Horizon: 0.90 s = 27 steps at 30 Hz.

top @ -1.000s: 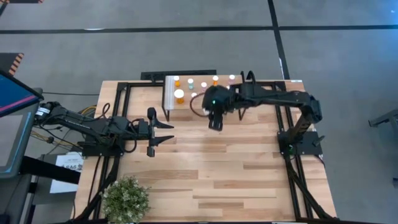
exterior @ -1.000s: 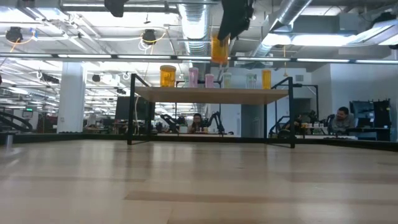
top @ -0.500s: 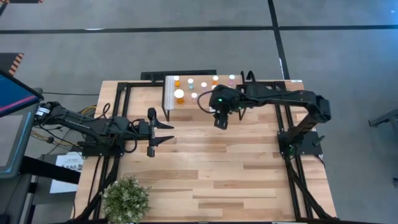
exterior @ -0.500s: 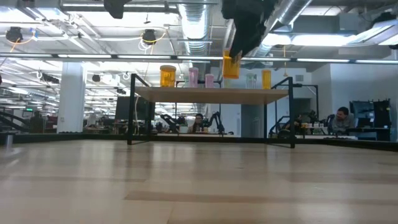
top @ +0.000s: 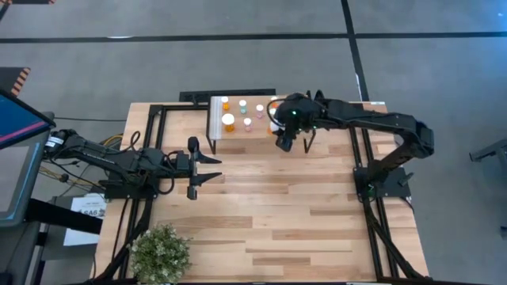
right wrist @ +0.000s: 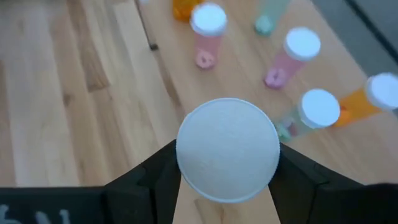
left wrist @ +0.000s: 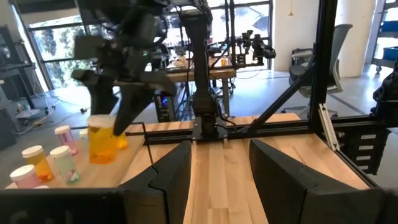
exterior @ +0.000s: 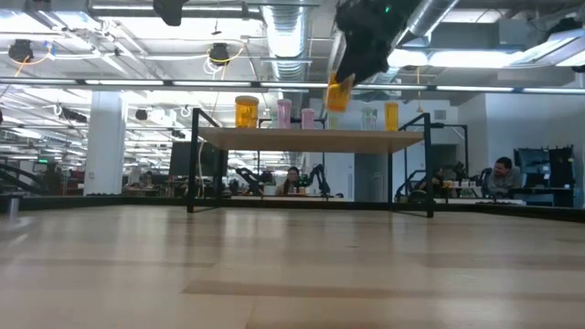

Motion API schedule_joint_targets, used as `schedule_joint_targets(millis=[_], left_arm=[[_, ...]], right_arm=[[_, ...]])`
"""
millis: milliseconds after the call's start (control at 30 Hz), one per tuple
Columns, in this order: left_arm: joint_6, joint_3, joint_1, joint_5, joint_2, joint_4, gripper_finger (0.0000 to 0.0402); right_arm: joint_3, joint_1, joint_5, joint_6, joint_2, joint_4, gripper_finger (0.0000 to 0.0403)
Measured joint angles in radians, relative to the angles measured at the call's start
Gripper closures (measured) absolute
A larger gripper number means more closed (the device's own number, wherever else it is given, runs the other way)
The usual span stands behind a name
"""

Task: Pick and place medicine bottles onto shelf by color
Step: Put the big orange pill bottle on the shelf

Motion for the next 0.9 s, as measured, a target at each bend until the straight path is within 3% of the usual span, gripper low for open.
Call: schedule_joint_targets(millis=[433, 900], left_arm=[[0.007, 0.0, 0.0, 0.0, 0.0, -0.012, 0.0248], [0.006, 0.0, 0.0, 0.0, 0.0, -0.011, 0.0248]], right_arm=[[0.0, -0.081, -0.061, -0.016, 0.11, 0.024, 0.0184], [0.0, -0.094, -0.096, -0.011, 0.106, 0.064, 0.0172]])
